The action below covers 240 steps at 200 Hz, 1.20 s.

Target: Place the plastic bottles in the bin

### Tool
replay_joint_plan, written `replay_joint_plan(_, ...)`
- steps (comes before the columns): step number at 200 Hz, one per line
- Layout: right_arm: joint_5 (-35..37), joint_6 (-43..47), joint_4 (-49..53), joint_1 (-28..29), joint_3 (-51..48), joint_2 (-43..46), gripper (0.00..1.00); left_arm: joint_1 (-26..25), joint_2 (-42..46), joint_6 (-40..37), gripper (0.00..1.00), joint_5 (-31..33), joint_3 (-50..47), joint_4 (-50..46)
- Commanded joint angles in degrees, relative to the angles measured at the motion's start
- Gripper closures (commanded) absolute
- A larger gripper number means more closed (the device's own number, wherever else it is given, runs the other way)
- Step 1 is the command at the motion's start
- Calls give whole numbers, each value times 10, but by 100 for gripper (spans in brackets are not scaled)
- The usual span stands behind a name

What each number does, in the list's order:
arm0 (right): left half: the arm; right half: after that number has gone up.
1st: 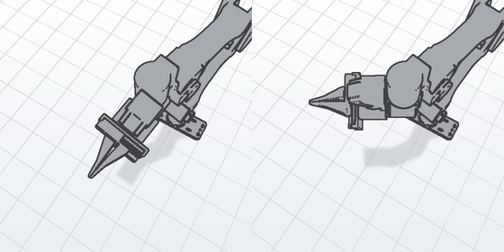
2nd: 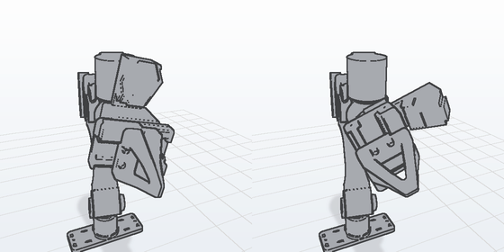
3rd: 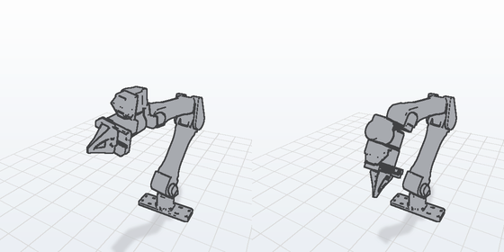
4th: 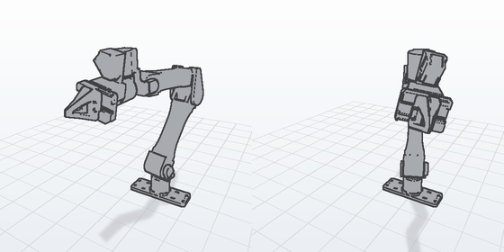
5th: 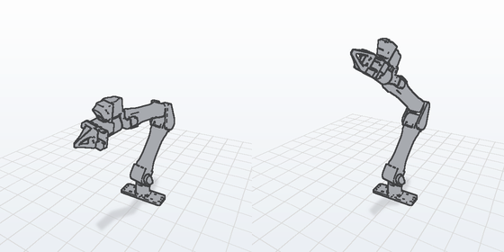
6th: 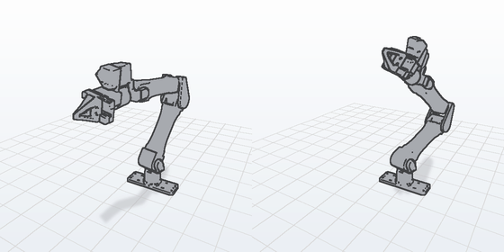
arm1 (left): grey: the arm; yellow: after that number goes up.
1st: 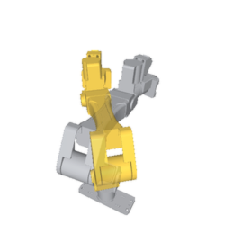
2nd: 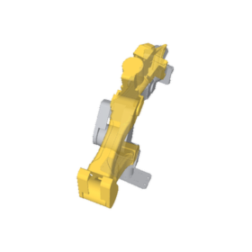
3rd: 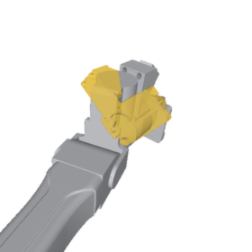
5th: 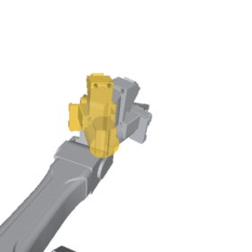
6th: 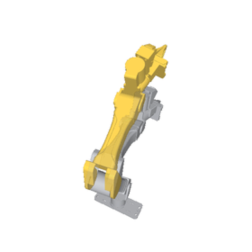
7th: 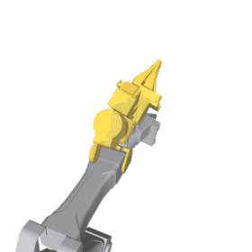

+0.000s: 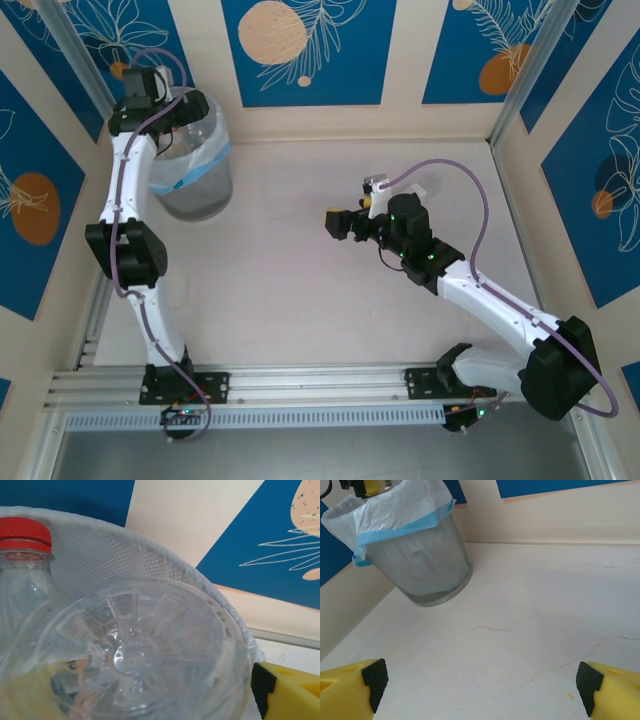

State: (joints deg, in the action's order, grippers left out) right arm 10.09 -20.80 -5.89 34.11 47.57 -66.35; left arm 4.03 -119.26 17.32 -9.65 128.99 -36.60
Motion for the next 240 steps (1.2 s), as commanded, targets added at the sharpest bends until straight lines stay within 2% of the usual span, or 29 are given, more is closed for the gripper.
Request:
replay_joint_plan(1,0,4,2,-2,14,-5,1,5,27,-11,5,-11,25,-11)
replay_joint_plan(13,0,3,3,-2,14,-5,1,5,37,-15,1,-6,26,-9)
replay_joint_plan(54,-1,-1,2,-2,14,-6,1,5,65,-20,1,6,27,-3)
replay_joint_plan(95,-1,-5,3,-2,15,-9,1,5,90,26,1,36,22,-29)
replay_joint_plan(134,-4,-7,3,-2,19,-15,1,5,108,68,1,-30,-20,9)
replay_joint_plan(201,-1,-8,15,-1,22,-14,1,5,17,101,1,-65,7,10)
replay_joint_plan(240,3,-7,18,-2,19,-11,1,2,-44,112,1,-110,46,19)
